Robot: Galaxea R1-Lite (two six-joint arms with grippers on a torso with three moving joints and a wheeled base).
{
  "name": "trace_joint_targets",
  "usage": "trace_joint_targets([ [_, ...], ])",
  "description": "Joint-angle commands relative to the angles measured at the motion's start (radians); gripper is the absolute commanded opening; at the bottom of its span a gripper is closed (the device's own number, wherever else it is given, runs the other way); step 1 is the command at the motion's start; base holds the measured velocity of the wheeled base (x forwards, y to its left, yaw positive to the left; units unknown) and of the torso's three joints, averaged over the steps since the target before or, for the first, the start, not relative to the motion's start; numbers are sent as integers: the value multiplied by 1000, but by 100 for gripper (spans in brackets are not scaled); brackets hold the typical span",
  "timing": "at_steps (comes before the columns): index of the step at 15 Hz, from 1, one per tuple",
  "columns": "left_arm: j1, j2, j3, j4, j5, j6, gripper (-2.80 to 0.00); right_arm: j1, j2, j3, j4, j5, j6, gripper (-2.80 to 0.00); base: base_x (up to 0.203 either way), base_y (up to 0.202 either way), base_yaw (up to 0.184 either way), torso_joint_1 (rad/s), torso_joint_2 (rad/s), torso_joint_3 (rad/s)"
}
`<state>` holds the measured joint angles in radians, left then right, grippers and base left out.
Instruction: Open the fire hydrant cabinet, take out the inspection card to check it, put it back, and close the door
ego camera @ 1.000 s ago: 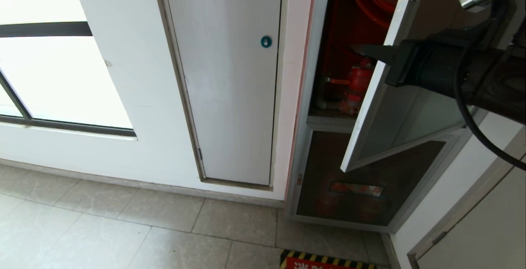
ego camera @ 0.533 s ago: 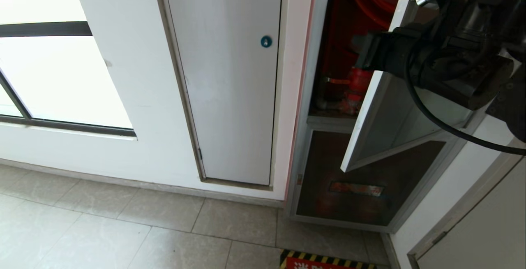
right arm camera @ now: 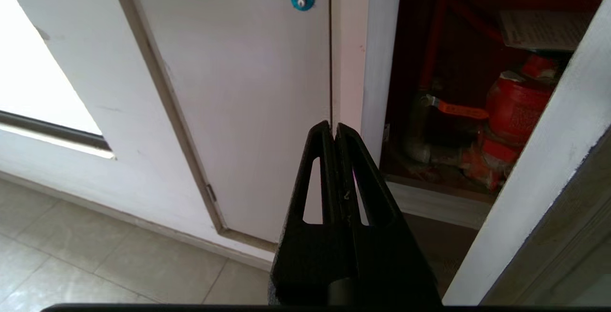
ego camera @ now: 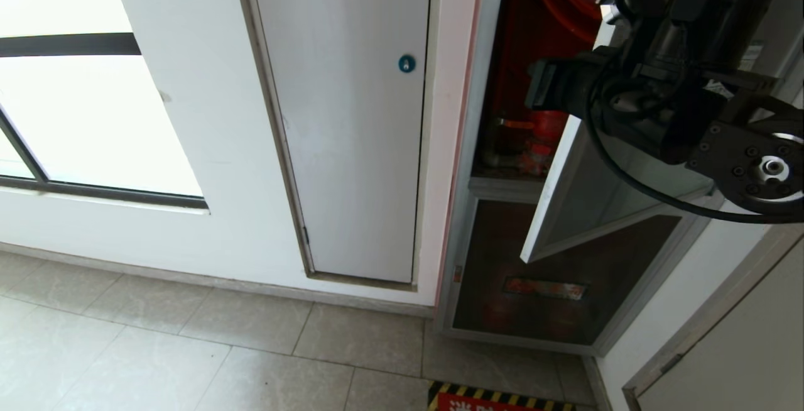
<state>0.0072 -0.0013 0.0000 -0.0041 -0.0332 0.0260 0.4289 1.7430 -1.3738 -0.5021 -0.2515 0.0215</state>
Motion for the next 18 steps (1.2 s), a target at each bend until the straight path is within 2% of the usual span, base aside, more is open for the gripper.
trace_joint_targets([
  [1,0,1,0,-1,-1,0,-280,-1,29,-13,-3,-16,0,-280,0,0,0,0,0,0],
  [5,0,1,0,-1,-1,0,-280,-11,43,-21,-25,-23,-34,-280,0,0,0,0,0,0],
  [9,0,1,0,-1,-1,0,-280,-16,59,36,-194,-22,-98,-280,0,0,0,0,0,0],
  [12,0,1,0,-1,-1,0,-280,-23,95,42,-281,-23,-117,-280,0,0,0,0,0,0],
  [18,0,1,0,-1,-1,0,-280,-40,138,35,-378,-23,-146,-280,0,0,0,0,0,0],
])
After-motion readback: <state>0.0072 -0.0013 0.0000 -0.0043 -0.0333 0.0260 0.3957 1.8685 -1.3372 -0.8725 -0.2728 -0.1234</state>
